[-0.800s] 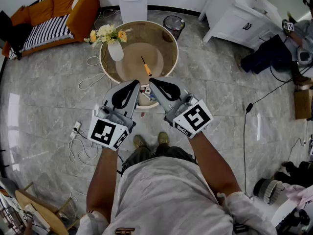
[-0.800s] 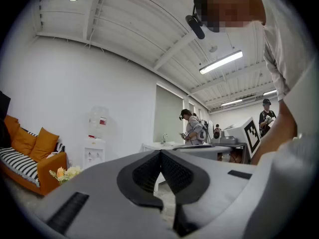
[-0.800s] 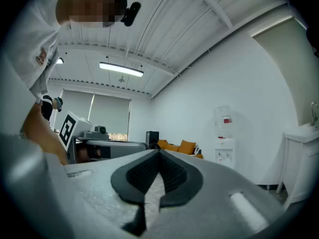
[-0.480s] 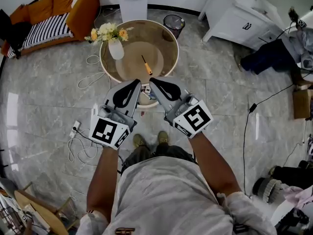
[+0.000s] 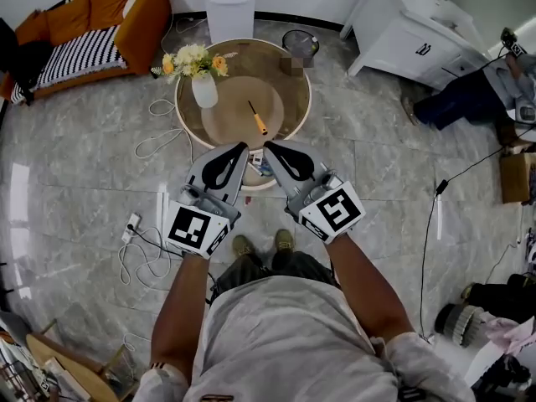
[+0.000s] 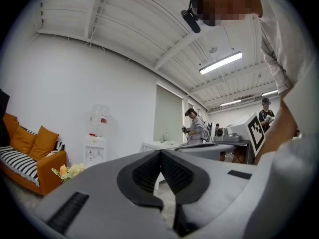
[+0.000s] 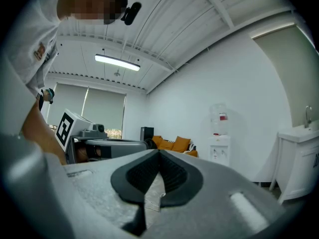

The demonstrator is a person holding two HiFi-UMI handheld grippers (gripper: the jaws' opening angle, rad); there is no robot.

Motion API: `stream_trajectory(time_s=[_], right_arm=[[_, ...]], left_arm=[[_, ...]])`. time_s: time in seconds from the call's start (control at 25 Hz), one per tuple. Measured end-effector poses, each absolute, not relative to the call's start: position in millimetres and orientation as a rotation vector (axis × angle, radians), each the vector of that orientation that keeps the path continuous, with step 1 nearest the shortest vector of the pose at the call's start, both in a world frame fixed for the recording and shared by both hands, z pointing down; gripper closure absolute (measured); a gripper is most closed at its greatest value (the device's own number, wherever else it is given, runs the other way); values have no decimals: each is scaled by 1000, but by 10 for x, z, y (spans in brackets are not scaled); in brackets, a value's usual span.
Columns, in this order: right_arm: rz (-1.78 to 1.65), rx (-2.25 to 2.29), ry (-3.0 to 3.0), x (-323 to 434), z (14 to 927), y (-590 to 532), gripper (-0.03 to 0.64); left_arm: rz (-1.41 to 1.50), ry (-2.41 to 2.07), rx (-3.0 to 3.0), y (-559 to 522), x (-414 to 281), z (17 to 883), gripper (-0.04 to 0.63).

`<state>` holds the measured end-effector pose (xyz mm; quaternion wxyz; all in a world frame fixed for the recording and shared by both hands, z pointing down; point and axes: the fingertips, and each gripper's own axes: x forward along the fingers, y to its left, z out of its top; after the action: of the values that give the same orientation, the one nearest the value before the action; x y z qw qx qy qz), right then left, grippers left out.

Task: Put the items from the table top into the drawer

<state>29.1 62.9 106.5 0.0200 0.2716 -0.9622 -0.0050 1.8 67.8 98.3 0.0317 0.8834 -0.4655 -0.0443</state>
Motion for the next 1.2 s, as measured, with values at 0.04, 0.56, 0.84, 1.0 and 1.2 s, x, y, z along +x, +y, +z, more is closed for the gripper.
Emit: stream_trajectory(time_s=[0.04, 0.56, 0.84, 1.0, 1.2], right_arm=[[-12, 852, -2976, 263, 1094, 614, 615], [12, 938, -2879, -14, 1444, 355, 615], [26, 978, -2811, 16, 1815, 46, 615], [54, 989, -2792, 129, 2080, -138, 615], [68, 968, -2767, 254, 2375, -343, 615]], left_arm=[[-135, -1428, 2723, 664, -12, 1006, 595], [-112, -1354, 2730, 393, -326, 1386, 595], [-71, -1368, 2682, 135, -376, 1682, 595], [-38, -1402, 2646, -29, -345, 1900, 595], [11, -1438, 2610, -261, -267, 2166, 595]])
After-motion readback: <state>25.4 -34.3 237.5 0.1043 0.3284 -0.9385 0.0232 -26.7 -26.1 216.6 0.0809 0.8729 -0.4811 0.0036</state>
